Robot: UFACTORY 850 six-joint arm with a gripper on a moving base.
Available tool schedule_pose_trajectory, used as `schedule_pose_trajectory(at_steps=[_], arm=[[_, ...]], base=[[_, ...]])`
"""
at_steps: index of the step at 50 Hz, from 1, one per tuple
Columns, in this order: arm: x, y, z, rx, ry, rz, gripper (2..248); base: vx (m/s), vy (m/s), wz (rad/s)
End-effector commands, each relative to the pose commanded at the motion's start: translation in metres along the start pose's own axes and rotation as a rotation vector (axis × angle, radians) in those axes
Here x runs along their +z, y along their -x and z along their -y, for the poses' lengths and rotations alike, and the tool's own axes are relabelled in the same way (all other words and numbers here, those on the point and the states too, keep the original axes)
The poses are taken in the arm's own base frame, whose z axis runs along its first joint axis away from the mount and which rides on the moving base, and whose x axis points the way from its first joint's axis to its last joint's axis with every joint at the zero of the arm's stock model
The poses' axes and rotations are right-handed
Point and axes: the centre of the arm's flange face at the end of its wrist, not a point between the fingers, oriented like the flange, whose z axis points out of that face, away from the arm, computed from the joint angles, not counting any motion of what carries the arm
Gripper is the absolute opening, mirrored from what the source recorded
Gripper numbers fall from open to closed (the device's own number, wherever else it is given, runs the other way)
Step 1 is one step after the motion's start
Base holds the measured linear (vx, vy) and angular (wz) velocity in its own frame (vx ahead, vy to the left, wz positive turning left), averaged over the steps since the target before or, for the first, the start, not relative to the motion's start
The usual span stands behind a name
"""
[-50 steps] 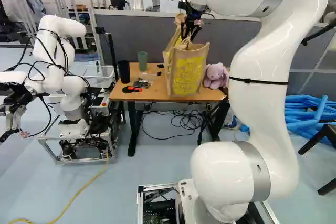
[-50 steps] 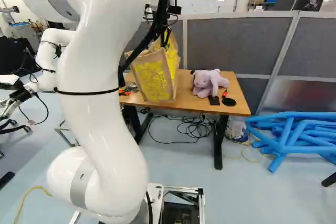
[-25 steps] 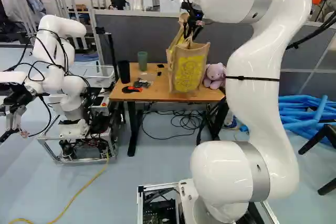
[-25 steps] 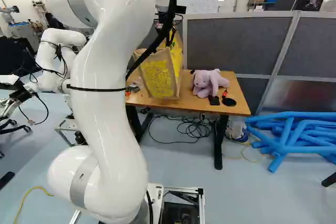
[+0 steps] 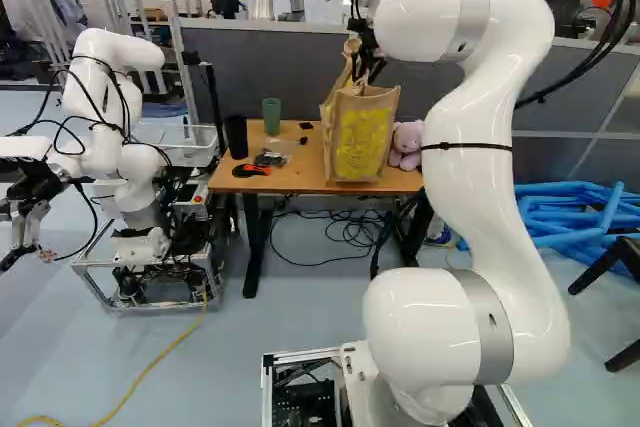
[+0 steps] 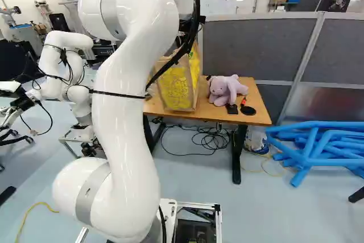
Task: Pick up the bag on the ground and place it on the table
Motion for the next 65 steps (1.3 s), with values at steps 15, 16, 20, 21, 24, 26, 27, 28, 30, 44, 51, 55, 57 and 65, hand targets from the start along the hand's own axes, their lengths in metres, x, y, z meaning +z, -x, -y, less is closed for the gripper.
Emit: schedule_pose_trajectory(at_steps=[15,16,20,21,24,26,27,28,30,44,51,55,57,65], arm=[[0.028,-0.021,-0.004,0.002,0.000,0.023,21],[0.030,-0.023,-0.004,0.002,0.000,0.025,21],[0.037,-0.028,-0.005,0.002,0.000,0.033,21],[0.039,-0.029,-0.005,0.002,0.000,0.035,21],[0.045,-0.032,-0.005,0.001,0.000,0.043,21],[0.048,-0.034,-0.005,0.000,0.000,0.048,21],[0.050,-0.036,-0.004,0.000,0.000,0.051,21],[0.052,-0.037,-0.004,0.000,0.000,0.053,21],[0.056,-0.039,-0.004,-0.001,0.000,0.059,21],[0.081,-0.052,-0.004,-0.005,-0.001,0.080,21],[0.092,-0.058,-0.003,-0.008,-0.001,0.078,21],[0.094,-0.060,-0.003,-0.009,-0.002,0.075,21],[0.095,-0.061,-0.003,-0.009,-0.002,0.074,21],[0.096,-0.062,-0.003,-0.009,-0.002,0.073,21]], base=[[0.000,0.000,0.000],[0.000,0.000,0.000],[0.000,0.000,0.000],[0.000,0.000,0.000],[0.000,0.000,0.000],[0.000,0.000,0.000],[0.000,0.000,0.000],[0.000,0.000,0.000],[0.000,0.000,0.000],[0.000,0.000,0.000],[0.000,0.000,0.000],[0.000,0.000,0.000],[0.000,0.000,0.000],[0.000,0.000,0.000]])
